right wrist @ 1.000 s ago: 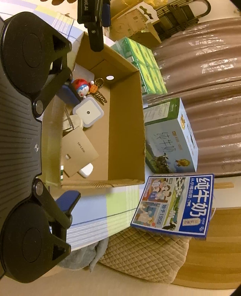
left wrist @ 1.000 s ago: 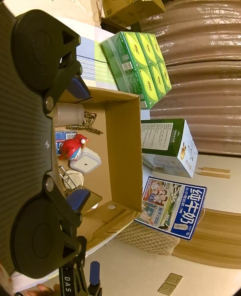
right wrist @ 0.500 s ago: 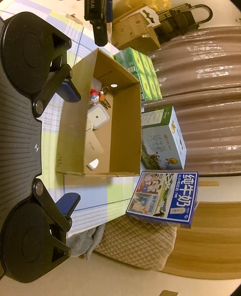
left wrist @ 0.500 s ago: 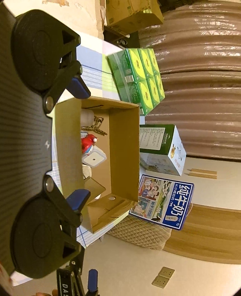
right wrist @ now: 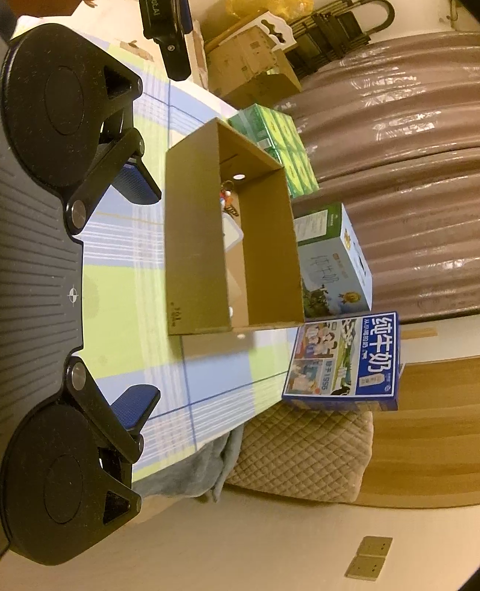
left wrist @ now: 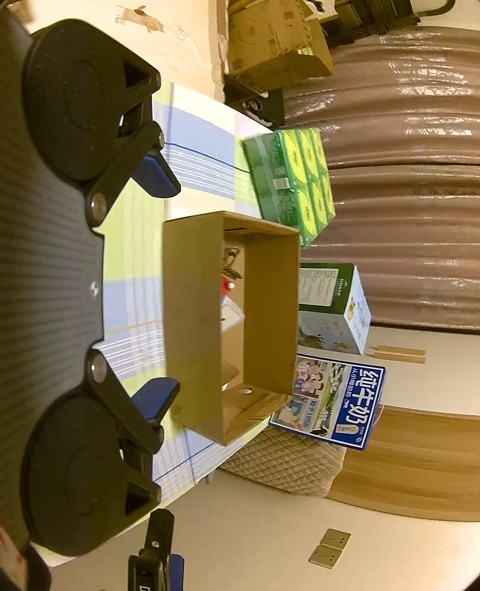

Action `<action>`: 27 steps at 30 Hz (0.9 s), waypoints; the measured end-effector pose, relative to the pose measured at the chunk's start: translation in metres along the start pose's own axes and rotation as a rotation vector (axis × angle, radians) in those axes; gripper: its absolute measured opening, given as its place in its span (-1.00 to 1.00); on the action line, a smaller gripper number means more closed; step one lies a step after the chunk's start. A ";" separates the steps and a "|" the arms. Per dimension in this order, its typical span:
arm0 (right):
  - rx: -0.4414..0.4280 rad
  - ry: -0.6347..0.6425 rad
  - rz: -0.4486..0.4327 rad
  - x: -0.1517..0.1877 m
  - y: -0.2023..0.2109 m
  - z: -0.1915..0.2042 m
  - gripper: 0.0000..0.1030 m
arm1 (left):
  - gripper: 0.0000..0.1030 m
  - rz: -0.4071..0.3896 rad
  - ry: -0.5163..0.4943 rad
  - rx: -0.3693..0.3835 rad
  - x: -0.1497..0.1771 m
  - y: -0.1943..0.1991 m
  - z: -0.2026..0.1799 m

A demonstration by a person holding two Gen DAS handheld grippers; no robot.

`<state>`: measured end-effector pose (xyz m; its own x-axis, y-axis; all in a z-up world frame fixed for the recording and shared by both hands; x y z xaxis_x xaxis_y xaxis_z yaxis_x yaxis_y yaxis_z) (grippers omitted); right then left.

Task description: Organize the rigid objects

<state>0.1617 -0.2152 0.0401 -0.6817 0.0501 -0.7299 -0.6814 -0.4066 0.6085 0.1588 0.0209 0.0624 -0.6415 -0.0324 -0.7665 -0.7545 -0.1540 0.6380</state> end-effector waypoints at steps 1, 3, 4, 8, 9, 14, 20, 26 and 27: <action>0.001 0.002 0.000 0.004 0.004 0.001 0.96 | 0.98 0.006 0.000 -0.001 0.005 0.004 -0.001; 0.003 0.007 0.003 0.011 0.009 0.002 0.96 | 0.98 0.011 0.010 -0.005 0.013 0.011 -0.001; 0.001 0.008 0.005 0.014 0.011 0.003 0.96 | 0.98 0.013 0.016 -0.005 0.017 0.015 -0.002; 0.006 0.016 0.016 0.027 0.020 0.004 0.96 | 0.98 0.032 0.027 0.014 0.031 0.025 -0.009; 0.003 0.007 0.021 0.029 0.021 0.004 0.96 | 0.98 0.035 0.035 0.018 0.034 0.028 -0.010; -0.010 -0.006 0.023 0.038 0.030 0.005 0.96 | 0.98 0.043 0.063 0.017 0.043 0.038 -0.012; -0.012 -0.012 0.014 0.039 0.038 0.007 0.96 | 0.98 0.045 0.085 0.010 0.046 0.045 -0.014; -0.026 -0.017 0.007 0.039 0.043 0.009 0.96 | 0.98 0.040 0.074 0.006 0.048 0.052 -0.017; -0.025 -0.016 0.007 0.040 0.043 0.009 0.96 | 0.98 0.040 0.071 0.006 0.048 0.052 -0.017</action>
<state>0.1028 -0.2223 0.0404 -0.6908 0.0620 -0.7204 -0.6699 -0.4297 0.6054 0.0909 -0.0058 0.0577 -0.6600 -0.1088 -0.7434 -0.7292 -0.1455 0.6687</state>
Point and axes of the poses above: each gripper's, at about its wrist camera, not at the fingertips, and y roughly against the way its jaws point, z to its left, x to its underside, the point moved 6 cm from there along -y, roughly the way its jaws point, and after that the axes turned 11 degrees about -x, right-handed, at the moved point
